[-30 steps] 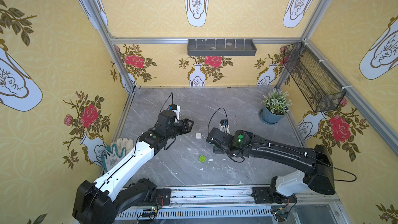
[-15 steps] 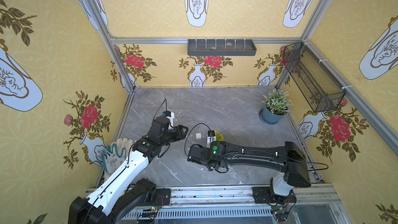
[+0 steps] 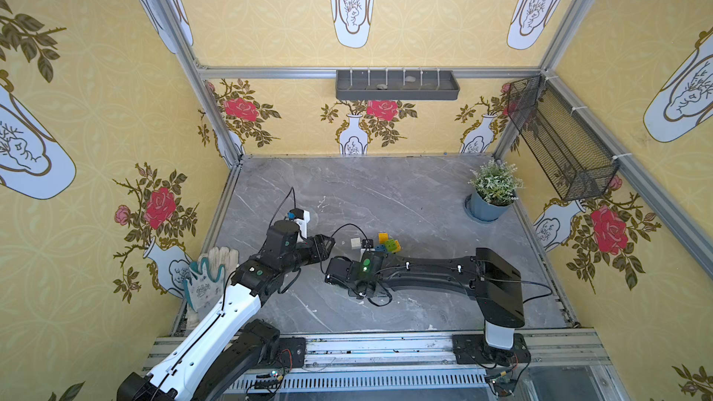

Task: Assemble the number 4 with lego
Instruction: Pick up the lego brick from the center of the board.

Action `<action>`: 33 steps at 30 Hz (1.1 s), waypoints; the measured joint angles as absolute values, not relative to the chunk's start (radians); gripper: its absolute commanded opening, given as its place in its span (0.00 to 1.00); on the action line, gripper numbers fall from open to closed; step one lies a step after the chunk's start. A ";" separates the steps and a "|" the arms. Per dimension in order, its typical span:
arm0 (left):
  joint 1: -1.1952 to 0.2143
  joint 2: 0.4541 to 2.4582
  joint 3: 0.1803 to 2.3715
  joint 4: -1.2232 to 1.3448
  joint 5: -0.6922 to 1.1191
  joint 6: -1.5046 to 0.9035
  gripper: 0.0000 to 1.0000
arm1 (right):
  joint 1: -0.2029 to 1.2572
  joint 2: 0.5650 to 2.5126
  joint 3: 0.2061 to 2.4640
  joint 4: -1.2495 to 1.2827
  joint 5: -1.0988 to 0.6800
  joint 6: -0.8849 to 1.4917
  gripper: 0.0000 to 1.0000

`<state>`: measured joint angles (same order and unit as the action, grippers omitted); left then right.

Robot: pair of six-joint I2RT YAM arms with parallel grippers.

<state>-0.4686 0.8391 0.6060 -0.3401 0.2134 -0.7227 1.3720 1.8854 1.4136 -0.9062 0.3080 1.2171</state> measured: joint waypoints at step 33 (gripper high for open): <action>-0.469 1.051 0.589 -0.189 0.282 -0.787 0.53 | 1.259 1.923 1.286 -0.752 0.160 1.076 0.45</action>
